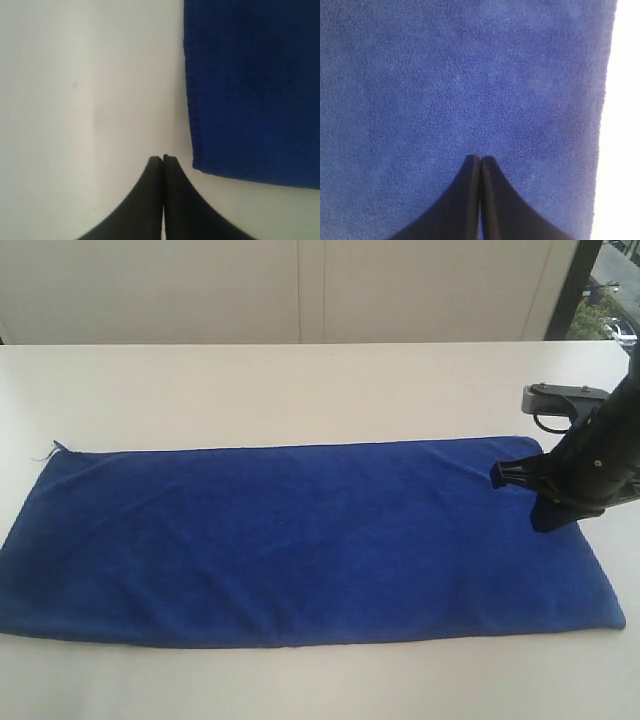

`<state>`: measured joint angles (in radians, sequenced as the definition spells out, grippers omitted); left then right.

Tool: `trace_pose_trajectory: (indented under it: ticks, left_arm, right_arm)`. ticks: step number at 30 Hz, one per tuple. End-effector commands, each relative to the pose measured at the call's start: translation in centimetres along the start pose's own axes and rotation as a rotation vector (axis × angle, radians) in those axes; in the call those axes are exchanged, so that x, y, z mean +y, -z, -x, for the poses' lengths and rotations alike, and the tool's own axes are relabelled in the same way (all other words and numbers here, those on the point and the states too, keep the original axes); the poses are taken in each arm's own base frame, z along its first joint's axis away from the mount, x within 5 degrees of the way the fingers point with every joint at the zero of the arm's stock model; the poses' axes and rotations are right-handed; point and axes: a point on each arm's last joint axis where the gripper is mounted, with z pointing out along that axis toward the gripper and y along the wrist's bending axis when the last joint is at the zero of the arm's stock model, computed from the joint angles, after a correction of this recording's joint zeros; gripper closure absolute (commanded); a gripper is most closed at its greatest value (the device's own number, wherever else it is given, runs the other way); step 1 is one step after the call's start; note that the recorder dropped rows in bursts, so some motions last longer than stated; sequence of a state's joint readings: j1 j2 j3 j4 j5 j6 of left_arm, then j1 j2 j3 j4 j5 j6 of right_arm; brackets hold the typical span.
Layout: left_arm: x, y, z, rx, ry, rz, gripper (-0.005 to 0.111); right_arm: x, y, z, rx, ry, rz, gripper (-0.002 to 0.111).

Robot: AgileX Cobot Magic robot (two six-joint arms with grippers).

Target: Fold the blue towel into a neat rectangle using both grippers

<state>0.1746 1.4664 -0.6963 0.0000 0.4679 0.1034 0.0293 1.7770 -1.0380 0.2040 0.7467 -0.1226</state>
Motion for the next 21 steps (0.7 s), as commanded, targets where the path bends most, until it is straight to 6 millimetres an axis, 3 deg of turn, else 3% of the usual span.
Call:
trace_pose_trajectory:
  ticks: [1,13,21]
  left_arm:
    - [0.1,-0.8,-0.5,-0.024,0.002,0.006,0.107]
    - [-0.7,-3.0,-0.4,0.002,-0.009,-0.066,0.107]
    - [-1.5,-2.2,0.5,0.016,-0.056,-0.169,0.107]
  right_arm:
    - [0.1,0.3,-0.1,-0.009,0.013,0.004,0.108]
    - [0.1,0.3,0.1,-0.025,0.013,0.002,0.108]
    - [0.1,0.3,0.1,-0.029,0.013,0.002,0.108]
